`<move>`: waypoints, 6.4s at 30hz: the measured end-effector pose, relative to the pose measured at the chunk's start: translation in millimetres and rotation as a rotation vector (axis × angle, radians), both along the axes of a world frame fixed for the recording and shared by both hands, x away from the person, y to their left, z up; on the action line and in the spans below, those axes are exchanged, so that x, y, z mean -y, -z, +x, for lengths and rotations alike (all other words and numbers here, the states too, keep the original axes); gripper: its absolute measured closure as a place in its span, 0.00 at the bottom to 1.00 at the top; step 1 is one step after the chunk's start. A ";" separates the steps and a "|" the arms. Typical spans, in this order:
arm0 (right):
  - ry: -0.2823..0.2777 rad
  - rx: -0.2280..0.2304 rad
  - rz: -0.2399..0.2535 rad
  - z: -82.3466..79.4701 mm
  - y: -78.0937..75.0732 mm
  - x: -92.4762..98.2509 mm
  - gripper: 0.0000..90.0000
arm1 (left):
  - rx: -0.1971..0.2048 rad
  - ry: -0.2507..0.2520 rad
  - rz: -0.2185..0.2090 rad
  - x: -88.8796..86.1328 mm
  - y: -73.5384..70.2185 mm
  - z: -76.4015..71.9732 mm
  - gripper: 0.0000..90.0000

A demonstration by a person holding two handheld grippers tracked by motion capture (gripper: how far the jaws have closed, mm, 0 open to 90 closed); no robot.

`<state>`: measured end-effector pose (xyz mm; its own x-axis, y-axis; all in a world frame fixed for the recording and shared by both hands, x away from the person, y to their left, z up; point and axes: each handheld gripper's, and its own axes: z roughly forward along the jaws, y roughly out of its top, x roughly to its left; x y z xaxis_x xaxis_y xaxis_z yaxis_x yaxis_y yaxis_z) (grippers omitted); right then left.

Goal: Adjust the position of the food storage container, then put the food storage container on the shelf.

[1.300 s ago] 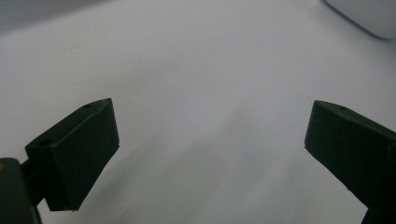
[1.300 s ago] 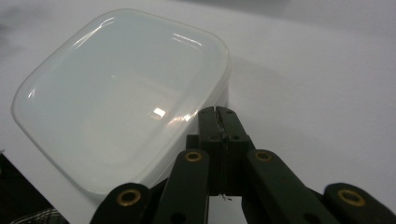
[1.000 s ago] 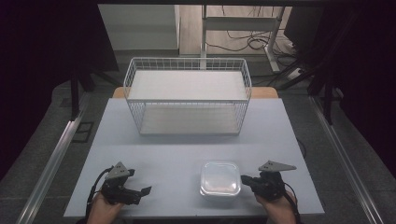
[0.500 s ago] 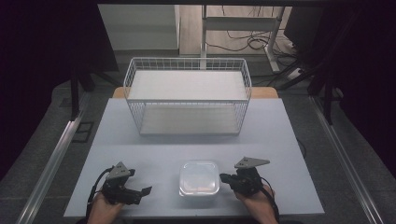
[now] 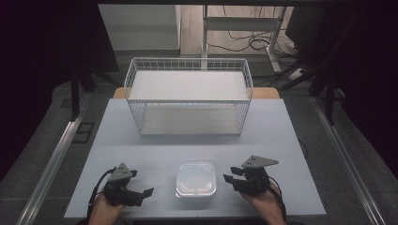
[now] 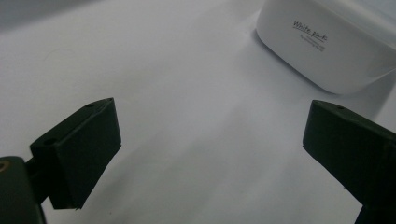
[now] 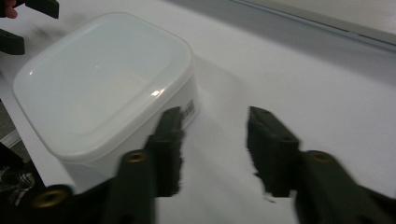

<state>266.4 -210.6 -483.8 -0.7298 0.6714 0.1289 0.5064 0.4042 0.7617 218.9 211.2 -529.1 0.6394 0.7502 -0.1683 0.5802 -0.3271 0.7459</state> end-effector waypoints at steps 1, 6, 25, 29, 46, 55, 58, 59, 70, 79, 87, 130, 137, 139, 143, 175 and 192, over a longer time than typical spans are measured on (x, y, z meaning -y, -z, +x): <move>-0.016 0.011 -0.002 -0.9 2.1 2.8 0.34 | 0.001 0.004 0.001 1.2 -0.1 -0.3 0.04; -0.021 0.062 -0.041 -3.1 10.3 6.6 0.07 | 0.009 0.005 0.005 1.3 1.1 -0.3 0.03; -0.022 0.051 -0.033 -1.0 10.2 7.9 0.02 | 0.044 0.005 -0.051 2.6 0.1 1.9 0.03; -0.035 0.050 0.012 -0.3 0.9 0.9 0.04 | 0.016 0.048 -0.086 14.3 -5.5 4.4 0.04; -0.088 0.009 0.013 3.2 -5.9 -36.0 0.00 | -0.018 0.178 -0.085 69.7 -24.9 24.9 0.05; -0.124 -0.003 -0.007 10.3 -9.0 -57.9 0.04 | -0.037 0.199 -0.129 92.2 -30.8 46.1 0.08; -0.122 -0.025 -0.023 10.8 -3.6 -59.6 0.05 | -0.052 0.202 -0.121 96.4 -25.0 47.3 0.07; -0.123 -0.033 -0.019 10.8 -2.1 -58.6 0.05 | -0.065 0.208 -0.112 95.5 -20.8 46.4 0.07; -0.129 -0.215 0.059 11.0 7.4 -48.9 0.23 | -0.178 0.250 -0.227 82.7 -13.5 42.7 0.23; -0.069 -0.354 0.169 2.8 1.2 -24.3 0.68 | -0.215 0.226 -0.293 63.6 -20.8 26.9 0.63; -0.025 -0.314 0.244 3.3 -3.1 -19.4 0.88 | -0.192 0.162 -0.361 52.8 -20.7 29.5 0.88; -0.011 0.037 0.248 55.6 -99.8 -45.2 0.88 | 0.042 0.081 -0.336 40.1 -122.4 85.2 0.90; -0.016 0.054 0.267 70.1 -114.6 -49.3 0.88 | 0.057 0.068 -0.334 37.2 -136.8 95.9 0.89; -0.016 0.056 0.271 72.0 -117.1 -49.8 0.88 | 0.063 0.068 -0.336 35.9 -142.0 98.8 0.89; -0.016 0.076 0.276 80.3 -129.9 -53.7 0.88 | 0.079 0.055 -0.336 33.7 -154.0 105.1 0.89; 0.050 0.111 0.267 142.1 -186.9 -70.3 0.87 | 0.100 0.015 -0.296 29.8 -215.0 166.0 0.89; 0.086 0.080 0.286 159.8 -177.3 -69.3 0.86 | 0.080 -0.018 -0.307 34.5 -209.4 180.4 0.88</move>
